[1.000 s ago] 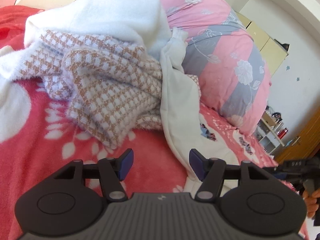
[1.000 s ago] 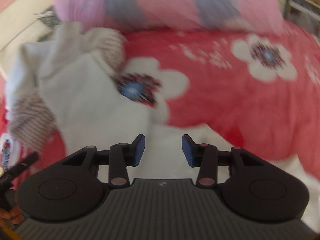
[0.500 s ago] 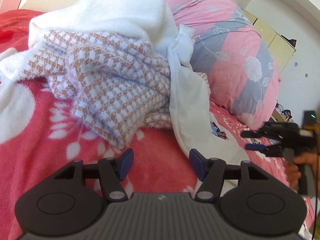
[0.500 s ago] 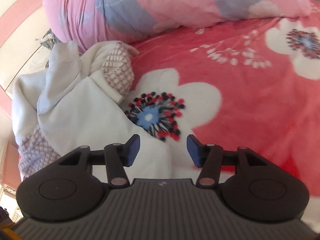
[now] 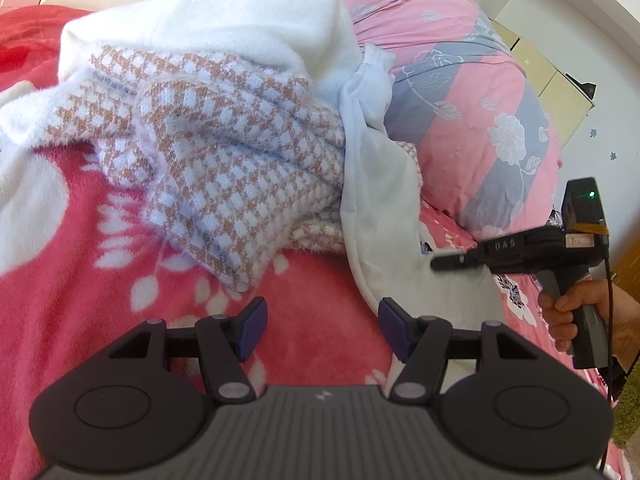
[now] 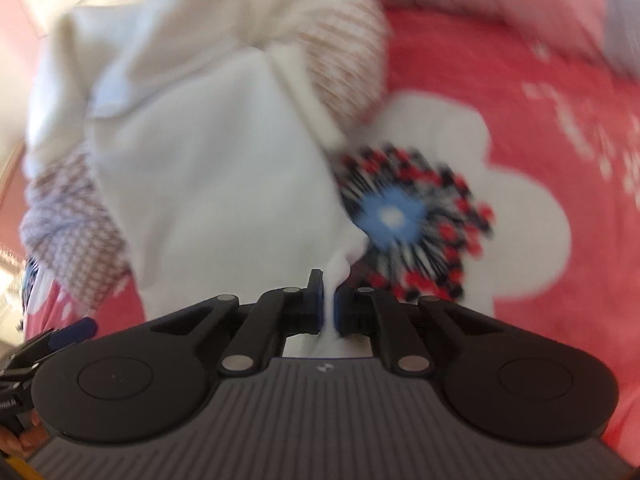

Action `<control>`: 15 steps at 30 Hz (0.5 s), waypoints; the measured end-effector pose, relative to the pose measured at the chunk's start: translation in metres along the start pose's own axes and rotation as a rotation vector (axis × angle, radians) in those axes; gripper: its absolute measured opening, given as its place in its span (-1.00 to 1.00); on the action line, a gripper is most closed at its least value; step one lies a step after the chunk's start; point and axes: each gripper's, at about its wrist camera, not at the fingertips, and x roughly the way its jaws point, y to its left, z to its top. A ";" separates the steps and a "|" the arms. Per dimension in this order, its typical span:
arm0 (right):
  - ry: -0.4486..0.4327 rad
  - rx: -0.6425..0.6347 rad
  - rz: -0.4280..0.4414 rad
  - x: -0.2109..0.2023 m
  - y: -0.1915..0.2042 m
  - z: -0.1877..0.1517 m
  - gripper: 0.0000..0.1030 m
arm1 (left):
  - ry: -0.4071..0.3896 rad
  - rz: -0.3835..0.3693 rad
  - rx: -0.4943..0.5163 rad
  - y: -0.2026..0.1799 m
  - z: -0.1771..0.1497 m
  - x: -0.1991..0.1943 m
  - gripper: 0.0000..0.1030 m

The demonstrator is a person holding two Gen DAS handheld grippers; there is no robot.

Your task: Fold clothes

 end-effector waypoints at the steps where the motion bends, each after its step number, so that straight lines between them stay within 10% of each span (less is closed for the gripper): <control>1: -0.028 -0.022 -0.001 -0.001 0.005 0.002 -0.94 | -0.001 0.000 -0.003 0.001 0.000 0.000 0.22; 12: -0.206 0.005 -0.030 0.019 -0.004 0.006 -0.85 | 0.000 0.016 0.029 -0.002 -0.002 0.001 0.22; 15: -0.282 0.119 0.010 -0.004 -0.021 0.006 -0.18 | 0.000 0.014 0.031 -0.002 -0.002 -0.001 0.22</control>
